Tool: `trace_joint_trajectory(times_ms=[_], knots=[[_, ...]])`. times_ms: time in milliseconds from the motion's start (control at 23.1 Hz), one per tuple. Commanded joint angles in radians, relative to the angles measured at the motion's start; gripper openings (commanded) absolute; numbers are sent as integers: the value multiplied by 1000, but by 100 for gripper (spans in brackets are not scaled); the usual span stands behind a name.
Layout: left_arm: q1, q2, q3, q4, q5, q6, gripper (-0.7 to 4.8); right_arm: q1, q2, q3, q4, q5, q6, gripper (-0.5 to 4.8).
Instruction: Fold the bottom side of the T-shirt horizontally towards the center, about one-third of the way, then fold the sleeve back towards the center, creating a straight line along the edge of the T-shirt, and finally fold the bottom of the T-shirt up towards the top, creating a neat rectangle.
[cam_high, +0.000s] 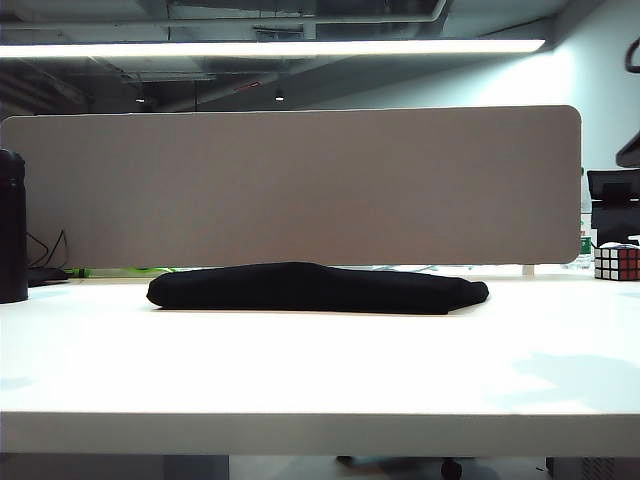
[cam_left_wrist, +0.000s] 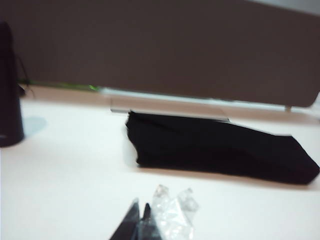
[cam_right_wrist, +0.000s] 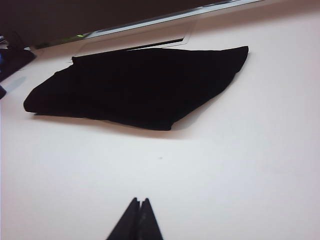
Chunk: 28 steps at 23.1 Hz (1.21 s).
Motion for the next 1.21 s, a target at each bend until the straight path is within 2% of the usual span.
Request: trace_joint_trajectory(times_ms=[43, 130, 216, 303, 563, 692, 995, 1212], knots=[[-1, -61, -4, -105, -18, -23, -6, 24, -71, -42, 8, 92, -8, -3], [-11, -52, -12, -104, -39, -45, -6, 50, -119, -65, 6, 139, -33, -3], [-21, -62, -17, -106, -53, -43, -6, 107, -174, -104, -3, 262, -71, -3], [-28, -67, -25, -97, -66, -41, -6, 150, -214, -134, 0, 337, -86, -3], [-32, -67, -37, -95, -79, -36, -6, 267, -295, -225, 34, 485, -90, -3], [-32, -67, -56, -83, -78, 1, -6, 284, -338, -266, 50, 484, -93, -3], [-32, -67, -100, 23, -25, -19, -6, 281, -431, -308, 43, 456, -116, -3], [-32, -67, -123, 30, 11, -23, -6, 248, -499, -327, -8, 444, -124, -3]])
